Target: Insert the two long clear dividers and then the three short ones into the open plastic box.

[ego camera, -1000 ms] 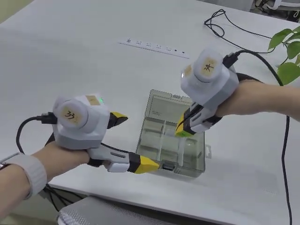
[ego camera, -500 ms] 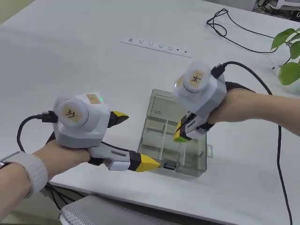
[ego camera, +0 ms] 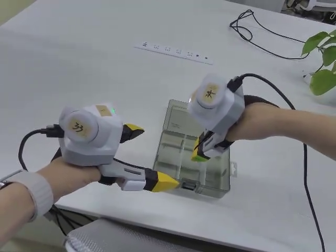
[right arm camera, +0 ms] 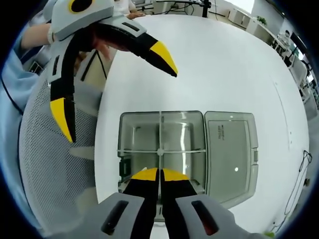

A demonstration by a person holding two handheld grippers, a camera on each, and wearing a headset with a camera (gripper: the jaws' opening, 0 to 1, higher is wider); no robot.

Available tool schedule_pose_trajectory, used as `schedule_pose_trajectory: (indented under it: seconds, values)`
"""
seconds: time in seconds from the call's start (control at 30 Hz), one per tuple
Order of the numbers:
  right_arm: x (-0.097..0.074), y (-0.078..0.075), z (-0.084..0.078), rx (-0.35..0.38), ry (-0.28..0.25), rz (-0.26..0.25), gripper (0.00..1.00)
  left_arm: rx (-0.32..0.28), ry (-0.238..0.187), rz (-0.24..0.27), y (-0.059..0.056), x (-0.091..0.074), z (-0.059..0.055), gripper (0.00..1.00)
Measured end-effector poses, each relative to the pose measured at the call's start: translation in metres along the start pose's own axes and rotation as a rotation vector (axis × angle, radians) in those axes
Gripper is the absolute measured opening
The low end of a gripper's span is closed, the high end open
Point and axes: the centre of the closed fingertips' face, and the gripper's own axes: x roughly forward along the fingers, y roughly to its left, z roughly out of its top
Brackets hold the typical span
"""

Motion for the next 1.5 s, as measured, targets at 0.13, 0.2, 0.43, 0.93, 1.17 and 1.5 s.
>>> schedule_pose_trajectory:
  seconds: [0.13, 0.2, 0.43, 0.93, 1.17, 1.5]
  values:
    - [0.003, -0.001, -0.001, -0.015, 0.016, -0.013, 0.02, 0.002, -0.001, -0.002, 0.000, 0.000, 0.001, 0.90]
    - [0.003, -0.002, -0.001, -0.024, 0.021, -0.018, 0.02, 0.001, -0.003, -0.004, 0.000, 0.001, 0.002, 0.90]
    - [0.004, -0.002, -0.001, -0.018, 0.015, -0.016, 0.02, 0.006, -0.002, -0.006, -0.001, 0.000, 0.003, 0.89]
    - [-0.002, -0.003, -0.004, -0.036, -0.023, -0.032, 0.28, 0.012, 0.005, -0.007, -0.002, -0.001, 0.002, 0.90]
    - [-0.010, -0.002, 0.000, -0.022, -0.092, -0.039, 0.45, 0.012, 0.007, -0.009, -0.002, -0.002, 0.001, 0.90]
    - [-0.015, 0.001, -0.003, 0.026, -0.175, -0.061, 0.76, 0.016, 0.009, -0.004, -0.001, -0.008, 0.000, 0.91]
